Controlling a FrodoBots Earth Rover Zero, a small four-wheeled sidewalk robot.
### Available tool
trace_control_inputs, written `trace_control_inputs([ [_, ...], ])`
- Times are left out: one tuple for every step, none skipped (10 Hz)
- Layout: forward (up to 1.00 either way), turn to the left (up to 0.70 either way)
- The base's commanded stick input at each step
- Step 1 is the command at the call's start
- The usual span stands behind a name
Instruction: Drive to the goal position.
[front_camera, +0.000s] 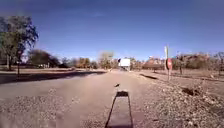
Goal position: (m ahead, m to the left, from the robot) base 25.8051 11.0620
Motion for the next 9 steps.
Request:
trace_control_inputs([
  [0.7,0.0],
  [0.7,0.0],
  [0.7,0.0],
  [0.7,0.0],
  [0.7,0.0],
  [0.7,0.0],
  [0.7,0.0],
  [0.7,0.0],
  [0.7,0.0],
])
